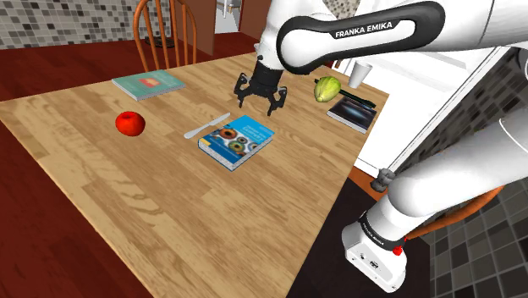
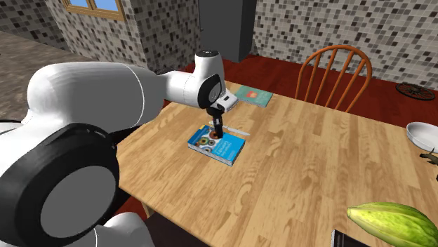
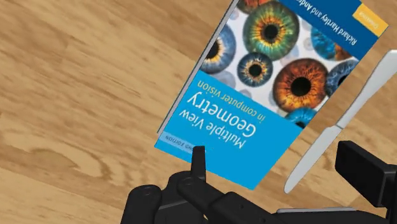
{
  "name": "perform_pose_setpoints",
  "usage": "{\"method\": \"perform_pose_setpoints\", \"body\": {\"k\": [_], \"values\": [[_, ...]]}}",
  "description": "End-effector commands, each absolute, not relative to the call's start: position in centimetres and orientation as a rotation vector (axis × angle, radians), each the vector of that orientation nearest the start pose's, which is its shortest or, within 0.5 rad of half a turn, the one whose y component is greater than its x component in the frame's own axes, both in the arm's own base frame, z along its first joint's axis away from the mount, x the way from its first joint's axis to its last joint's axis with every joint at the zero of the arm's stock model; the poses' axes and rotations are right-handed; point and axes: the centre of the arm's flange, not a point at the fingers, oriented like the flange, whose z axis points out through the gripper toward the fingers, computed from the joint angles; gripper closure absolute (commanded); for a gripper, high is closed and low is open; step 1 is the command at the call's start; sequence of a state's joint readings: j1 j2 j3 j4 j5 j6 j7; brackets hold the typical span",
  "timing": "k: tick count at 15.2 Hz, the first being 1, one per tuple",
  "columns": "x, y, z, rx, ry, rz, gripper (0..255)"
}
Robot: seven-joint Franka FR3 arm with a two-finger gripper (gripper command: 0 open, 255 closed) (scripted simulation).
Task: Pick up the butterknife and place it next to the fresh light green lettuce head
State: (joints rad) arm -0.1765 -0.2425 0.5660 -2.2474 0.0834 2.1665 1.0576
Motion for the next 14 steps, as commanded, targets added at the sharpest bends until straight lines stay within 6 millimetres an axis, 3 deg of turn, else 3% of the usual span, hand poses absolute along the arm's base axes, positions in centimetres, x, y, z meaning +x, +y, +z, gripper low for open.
{"method": "perform_pose_setpoints", "body": {"k": [1, 12, 14], "values": [[47.4, 21.2, 44.7, -2.834, 1.203, -0.195, 0], [58.9, 25.0, 37.7, -2.452, 1.747, -0.133, 0], [59.1, 25.0, 36.7, -2.452, 1.747, -0.133, 0]]}}
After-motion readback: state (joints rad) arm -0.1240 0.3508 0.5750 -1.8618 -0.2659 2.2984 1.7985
